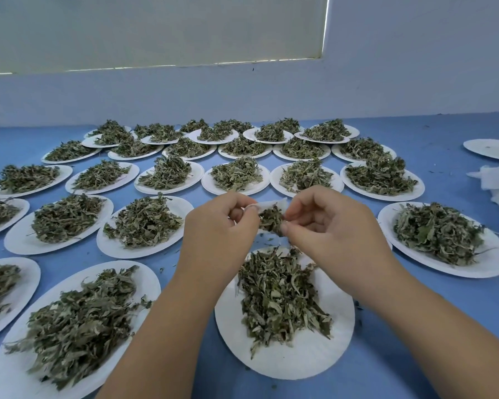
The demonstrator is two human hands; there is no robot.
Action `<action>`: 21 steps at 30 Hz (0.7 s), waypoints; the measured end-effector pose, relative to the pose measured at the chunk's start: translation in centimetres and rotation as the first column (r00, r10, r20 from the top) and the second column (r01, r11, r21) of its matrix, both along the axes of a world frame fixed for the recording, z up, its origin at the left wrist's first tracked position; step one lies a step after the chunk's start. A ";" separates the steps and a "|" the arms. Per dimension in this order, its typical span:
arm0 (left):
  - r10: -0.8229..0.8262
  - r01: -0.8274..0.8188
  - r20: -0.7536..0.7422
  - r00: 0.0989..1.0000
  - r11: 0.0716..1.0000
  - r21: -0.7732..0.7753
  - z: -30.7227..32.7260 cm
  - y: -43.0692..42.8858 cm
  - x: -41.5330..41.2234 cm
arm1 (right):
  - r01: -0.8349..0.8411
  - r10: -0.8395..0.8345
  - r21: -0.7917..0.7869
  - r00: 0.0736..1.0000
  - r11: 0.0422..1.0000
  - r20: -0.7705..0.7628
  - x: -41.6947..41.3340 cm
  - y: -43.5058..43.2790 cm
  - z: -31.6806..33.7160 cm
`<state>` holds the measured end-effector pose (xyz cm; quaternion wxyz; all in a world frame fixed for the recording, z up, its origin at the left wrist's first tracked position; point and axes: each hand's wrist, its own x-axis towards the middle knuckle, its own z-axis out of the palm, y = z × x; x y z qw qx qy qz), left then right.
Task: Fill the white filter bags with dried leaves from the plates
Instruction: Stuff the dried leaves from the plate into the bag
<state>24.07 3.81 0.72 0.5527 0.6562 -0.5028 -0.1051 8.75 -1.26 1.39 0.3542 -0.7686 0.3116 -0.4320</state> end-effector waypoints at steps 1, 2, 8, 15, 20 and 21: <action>-0.002 0.002 0.003 1.000 1.000 -0.003 0.0 0.0 0.0 | -0.007 0.008 -0.019 1.000 1.000 0.022 0.0 0.0 0.0; -0.004 0.004 0.004 1.000 1.000 -0.006 0.0 -0.1 0.0 | -0.004 0.005 -0.052 1.000 0.999 0.029 0.0 0.0 -0.1; -0.053 0.055 0.071 0.996 0.998 -0.022 0.0 0.0 -0.2 | 0.062 -0.150 -0.429 0.973 0.901 -0.173 1.2 -0.2 0.0; -0.052 0.053 0.021 0.998 0.998 -0.035 0.0 0.1 -0.2 | 0.062 -0.227 -0.547 0.944 0.835 -0.239 0.6 0.0 -0.2; -0.052 0.051 -0.045 0.998 0.998 -0.023 0.2 0.1 -0.3 | 0.053 -0.201 -0.552 0.957 0.832 -0.211 0.2 -0.6 -0.4; -0.051 0.050 -0.063 0.997 0.999 -0.020 0.2 0.0 -0.3 | 0.049 -0.194 -0.547 0.958 0.836 -0.211 0.4 -0.8 -0.3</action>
